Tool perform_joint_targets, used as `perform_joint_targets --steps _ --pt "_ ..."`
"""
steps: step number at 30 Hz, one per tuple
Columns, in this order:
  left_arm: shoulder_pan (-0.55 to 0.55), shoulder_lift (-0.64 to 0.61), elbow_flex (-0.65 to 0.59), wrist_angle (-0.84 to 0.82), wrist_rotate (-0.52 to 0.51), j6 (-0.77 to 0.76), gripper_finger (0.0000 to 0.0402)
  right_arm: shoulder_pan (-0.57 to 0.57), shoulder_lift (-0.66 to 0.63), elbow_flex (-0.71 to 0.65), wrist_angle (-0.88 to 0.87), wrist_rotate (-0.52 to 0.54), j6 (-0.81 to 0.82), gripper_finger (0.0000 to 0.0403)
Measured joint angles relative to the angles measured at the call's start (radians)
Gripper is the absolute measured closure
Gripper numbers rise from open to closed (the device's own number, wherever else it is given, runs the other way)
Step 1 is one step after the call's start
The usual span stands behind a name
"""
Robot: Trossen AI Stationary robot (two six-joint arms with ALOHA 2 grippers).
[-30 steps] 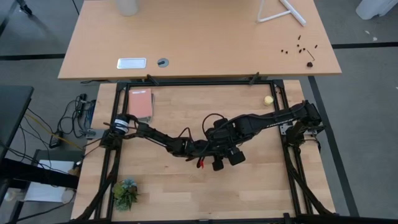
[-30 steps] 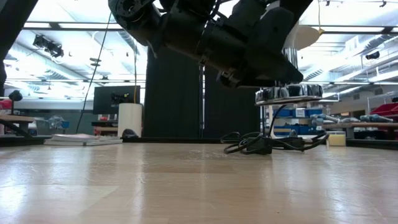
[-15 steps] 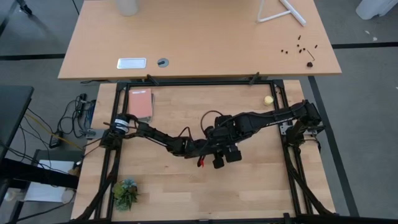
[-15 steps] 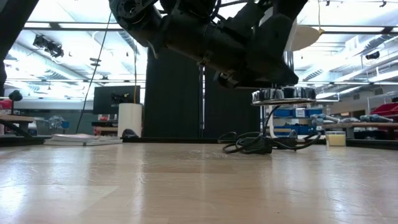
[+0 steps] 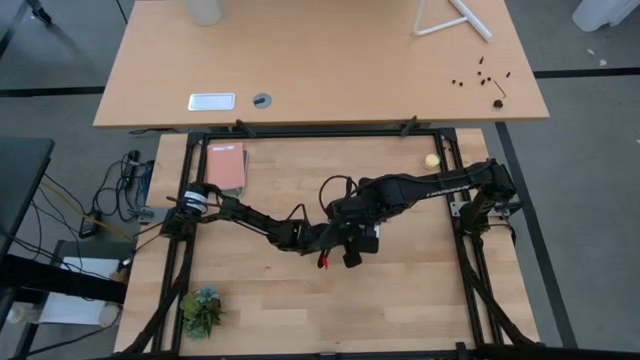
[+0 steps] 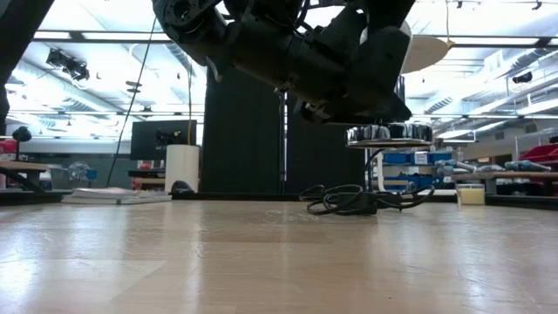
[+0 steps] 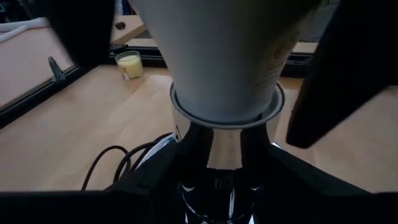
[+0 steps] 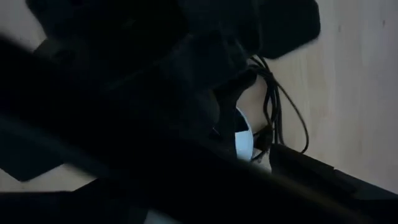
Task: Screw lightbulb
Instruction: Insert the lightbulb into the lamp
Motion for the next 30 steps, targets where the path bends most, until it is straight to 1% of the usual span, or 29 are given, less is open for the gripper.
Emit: perform_joint_targets --steps 6,12,16,18,24,27,30 --pt "-0.001 0.001 0.000 -0.008 0.023 0.006 0.0208 0.030 0.000 0.000 0.028 0.000 -0.207 0.0093" --pt "-0.002 0.004 0.000 -0.029 0.030 0.009 0.0208 0.072 -0.031 0.001 0.047 0.000 -0.292 0.0077" --pt "-0.002 0.004 0.000 -0.026 0.031 0.009 0.0208 0.089 -0.081 0.001 0.100 0.000 -0.291 0.0070" --pt "-0.002 0.004 0.000 -0.026 0.048 0.006 0.0208 0.093 -0.110 0.001 0.104 0.001 -0.284 0.0068" --pt "-0.002 0.004 0.000 -0.026 0.055 -0.009 0.0208 0.100 -0.199 0.001 0.111 0.006 -0.206 0.0067" --pt "-0.004 0.004 0.000 -0.026 0.056 -0.010 0.0208 0.115 -0.237 -0.006 0.120 0.024 -0.180 0.0068" --pt "-0.008 0.004 0.000 -0.026 0.056 -0.010 0.0208 0.131 -0.278 -0.041 0.112 0.062 -0.162 0.0068"
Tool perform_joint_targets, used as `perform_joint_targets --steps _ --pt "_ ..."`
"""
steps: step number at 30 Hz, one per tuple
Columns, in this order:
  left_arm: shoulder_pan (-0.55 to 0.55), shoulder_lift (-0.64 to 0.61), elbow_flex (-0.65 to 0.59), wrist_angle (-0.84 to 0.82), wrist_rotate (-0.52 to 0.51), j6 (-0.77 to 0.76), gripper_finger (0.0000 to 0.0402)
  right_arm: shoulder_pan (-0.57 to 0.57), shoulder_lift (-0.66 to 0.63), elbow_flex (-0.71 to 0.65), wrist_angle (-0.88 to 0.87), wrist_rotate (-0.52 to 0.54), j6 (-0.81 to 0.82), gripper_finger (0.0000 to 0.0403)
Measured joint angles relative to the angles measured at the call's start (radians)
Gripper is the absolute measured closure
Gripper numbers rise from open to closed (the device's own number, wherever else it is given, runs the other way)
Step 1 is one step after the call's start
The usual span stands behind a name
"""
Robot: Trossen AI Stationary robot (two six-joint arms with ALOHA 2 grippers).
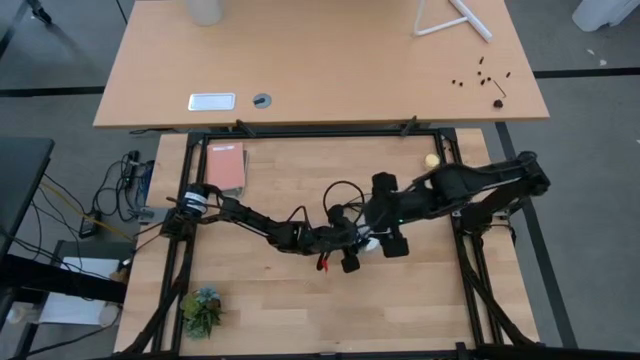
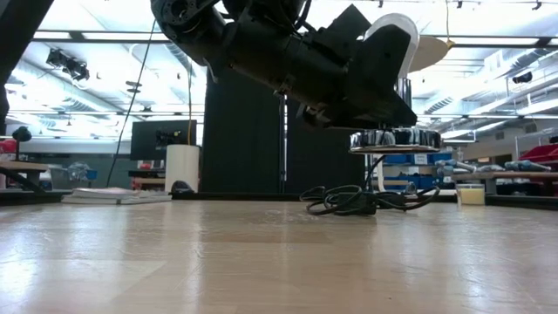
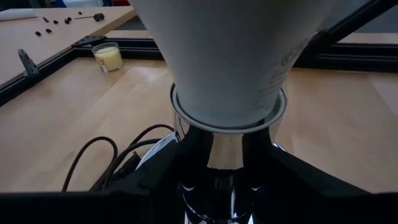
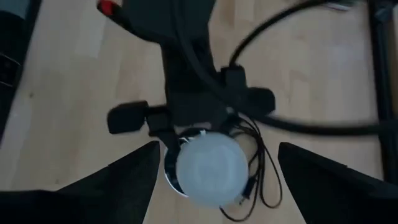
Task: Screw lightbulb
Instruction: Insert the lightbulb into the lamp
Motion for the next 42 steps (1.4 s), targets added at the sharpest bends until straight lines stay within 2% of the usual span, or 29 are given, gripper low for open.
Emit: perform_joint_targets --steps 6,11,16,21,29,32,37,42 --pt "-0.008 0.000 0.000 0.000 0.000 -0.001 0.0208 0.014 -0.119 -0.168 0.036 0.024 0.042 0.0068" --pt "-0.013 0.000 0.000 0.000 0.000 -0.003 0.0208 0.010 -0.248 -0.378 0.114 0.024 0.070 0.0068" --pt "-0.013 0.000 0.000 0.000 0.013 -0.004 0.0208 0.005 -0.348 -0.585 0.312 0.023 0.066 0.0068" --pt "-0.013 0.000 0.000 0.000 0.014 -0.010 0.0208 0.005 -0.377 -0.735 0.538 -0.025 0.024 0.0068" --pt "-0.013 0.000 0.000 0.000 0.014 -0.010 0.0208 0.005 -0.377 -0.797 0.733 -0.062 -0.022 0.0068" --pt "-0.013 -0.001 0.000 -0.033 0.012 -0.010 0.0208 -0.002 -0.377 -0.797 0.695 -0.049 -0.028 0.0068" --pt "-0.011 -0.001 0.000 -0.149 -0.067 -0.011 0.0208 -0.017 -0.376 -0.797 0.638 -0.055 0.009 0.0068" --pt "-0.006 -0.001 0.000 -0.183 -0.119 -0.030 0.0208 -0.016 -0.376 -0.797 0.640 -0.062 0.007 0.0068"
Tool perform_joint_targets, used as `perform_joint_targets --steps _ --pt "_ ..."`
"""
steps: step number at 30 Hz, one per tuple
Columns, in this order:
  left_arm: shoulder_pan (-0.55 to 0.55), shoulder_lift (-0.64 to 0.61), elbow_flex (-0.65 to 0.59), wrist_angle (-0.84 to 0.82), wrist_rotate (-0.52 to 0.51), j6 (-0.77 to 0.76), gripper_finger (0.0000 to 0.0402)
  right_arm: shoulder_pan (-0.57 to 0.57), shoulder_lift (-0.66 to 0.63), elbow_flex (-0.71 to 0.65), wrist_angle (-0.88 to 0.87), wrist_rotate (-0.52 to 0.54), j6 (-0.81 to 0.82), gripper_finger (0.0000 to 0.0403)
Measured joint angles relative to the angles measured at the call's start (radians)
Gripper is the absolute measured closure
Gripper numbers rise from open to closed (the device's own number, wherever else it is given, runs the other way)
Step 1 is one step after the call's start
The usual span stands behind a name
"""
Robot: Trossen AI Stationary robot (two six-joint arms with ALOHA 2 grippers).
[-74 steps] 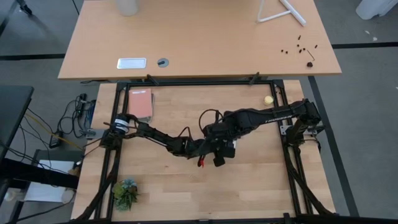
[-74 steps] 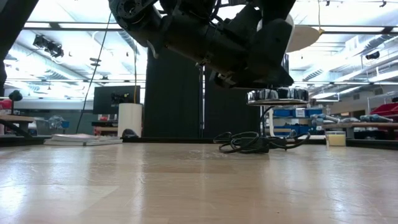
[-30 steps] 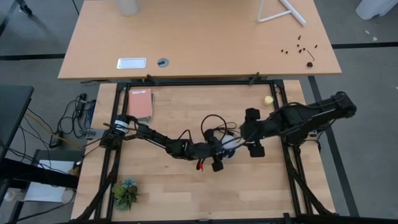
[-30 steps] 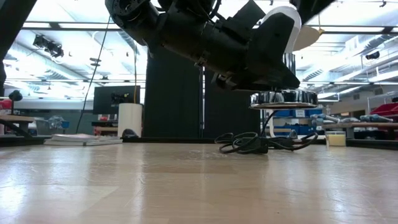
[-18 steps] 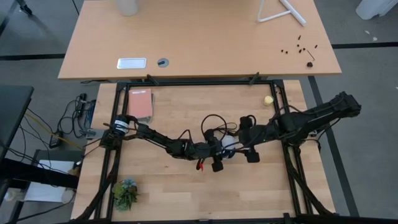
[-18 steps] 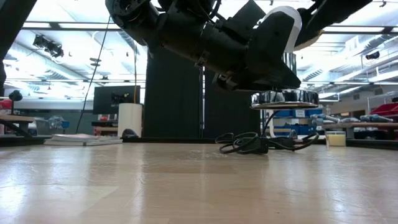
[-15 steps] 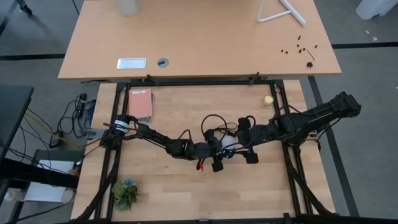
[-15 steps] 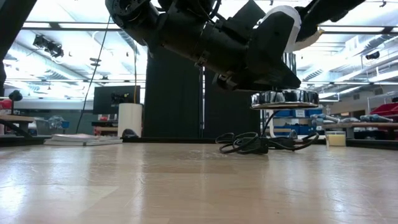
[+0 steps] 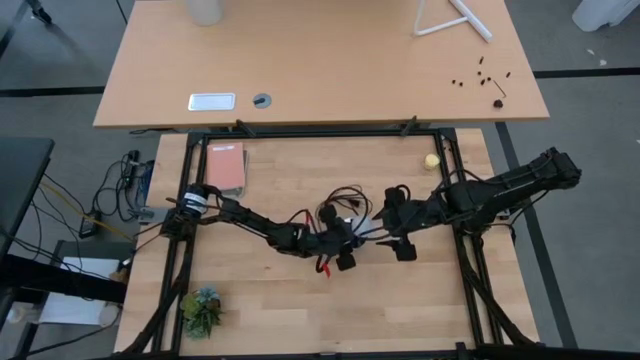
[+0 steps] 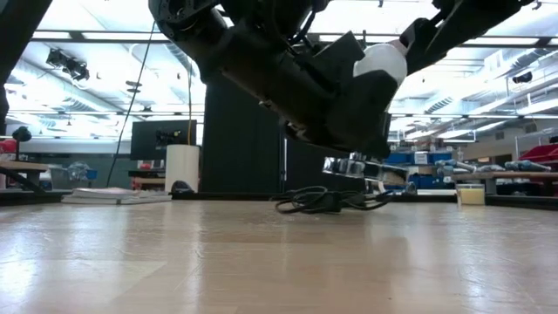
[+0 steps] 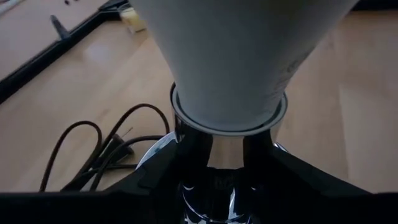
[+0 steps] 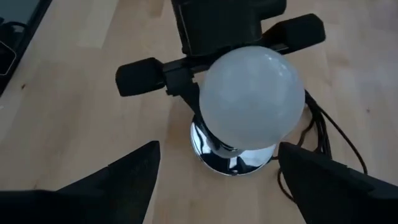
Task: Screw lightbulb
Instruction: Insert the lightbulb into the lamp
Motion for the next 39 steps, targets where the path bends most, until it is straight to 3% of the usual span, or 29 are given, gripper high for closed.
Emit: perform_joint_targets --steps 8,17,21,25,28,31,34,39 --pt "0.000 -0.008 0.000 -0.090 -0.113 -0.005 0.0208 0.000 0.000 0.000 0.000 0.000 0.014 0.0068" --pt "0.006 -0.087 -0.053 -0.115 -0.153 -0.030 0.0208 0.000 0.001 -0.055 0.000 -0.004 0.043 0.0068" --pt "0.009 -0.148 -0.146 -0.014 -0.176 -0.029 0.0208 0.000 0.002 -0.078 -0.003 -0.013 0.049 0.0068" --pt "0.028 -0.189 -0.287 0.249 -0.174 0.002 0.0208 0.000 -0.005 -0.079 -0.001 -0.031 0.049 0.0068" --pt "0.057 -0.188 -0.397 0.564 -0.072 0.047 0.0208 0.001 -0.007 -0.079 -0.001 -0.037 0.049 0.0068" --pt "0.095 -0.172 -0.469 0.795 0.116 0.049 0.0208 0.001 -0.008 -0.079 -0.001 -0.037 0.053 0.0068" --pt "0.116 -0.163 -0.498 0.866 0.224 0.047 0.0208 0.001 -0.008 -0.079 0.000 -0.037 0.076 0.0068" --pt "0.134 -0.163 -0.480 0.875 0.241 0.047 0.0208 0.003 0.015 -0.089 0.039 -0.073 0.097 0.0068"
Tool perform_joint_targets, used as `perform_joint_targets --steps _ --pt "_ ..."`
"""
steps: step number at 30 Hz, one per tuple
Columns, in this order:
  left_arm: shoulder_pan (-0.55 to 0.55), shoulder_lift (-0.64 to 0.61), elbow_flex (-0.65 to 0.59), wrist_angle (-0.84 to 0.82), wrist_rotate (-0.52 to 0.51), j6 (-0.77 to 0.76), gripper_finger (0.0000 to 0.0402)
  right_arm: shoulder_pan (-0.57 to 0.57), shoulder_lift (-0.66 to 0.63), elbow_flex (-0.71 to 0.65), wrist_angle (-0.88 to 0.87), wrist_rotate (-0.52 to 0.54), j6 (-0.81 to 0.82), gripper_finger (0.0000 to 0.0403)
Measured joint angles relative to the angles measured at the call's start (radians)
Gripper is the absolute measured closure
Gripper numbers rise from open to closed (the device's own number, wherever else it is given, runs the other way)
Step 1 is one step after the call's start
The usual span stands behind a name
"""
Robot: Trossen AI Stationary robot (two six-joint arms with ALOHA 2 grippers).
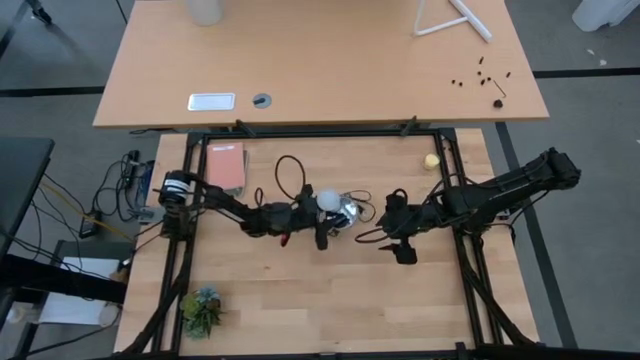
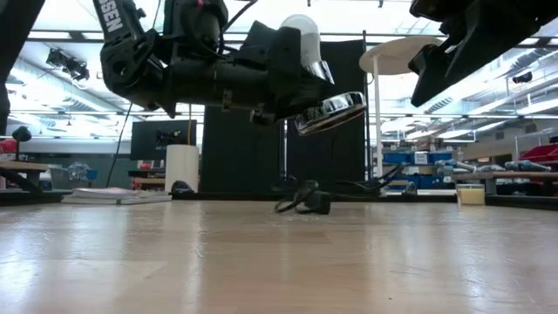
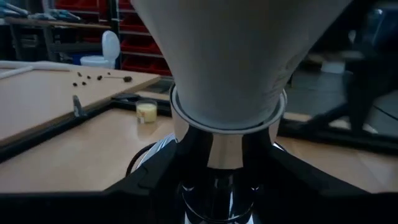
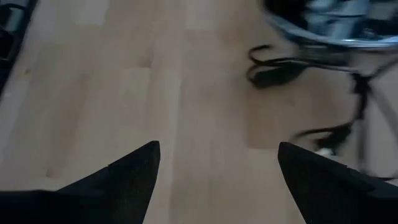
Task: Screw lightbulb
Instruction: Insert the lightbulb into the lamp
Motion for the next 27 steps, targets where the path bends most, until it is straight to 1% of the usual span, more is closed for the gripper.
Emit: perform_joint_targets --steps 3,6,8,10,16,20,27 --pt "0.001 0.000 0.015 0.000 0.027 0.001 0.0208 0.007 0.017 -0.061 0.122 -0.013 -0.009 0.0068" --pt "-0.005 0.000 0.023 0.000 0.043 -0.006 0.0208 0.004 0.026 -0.143 0.304 -0.018 -0.026 0.0068" --pt "-0.007 0.000 0.026 0.000 0.055 -0.022 0.0208 -0.011 0.025 -0.204 0.434 -0.020 -0.027 0.0070" --pt "-0.007 0.000 0.026 0.000 0.066 -0.029 0.0208 -0.033 0.026 -0.258 0.528 -0.020 -0.027 0.0074" --pt "-0.007 0.000 0.026 -0.002 0.104 -0.047 0.0208 -0.103 0.030 -0.336 0.567 -0.020 0.001 0.0088" --pt "-0.007 0.001 0.027 0.001 0.107 -0.052 0.0208 -0.148 0.044 -0.346 0.563 -0.032 0.004 0.0096" --pt "-0.007 0.001 0.067 0.005 0.194 -0.074 0.0208 -0.198 0.074 -0.346 0.570 -0.029 -0.034 0.0107"
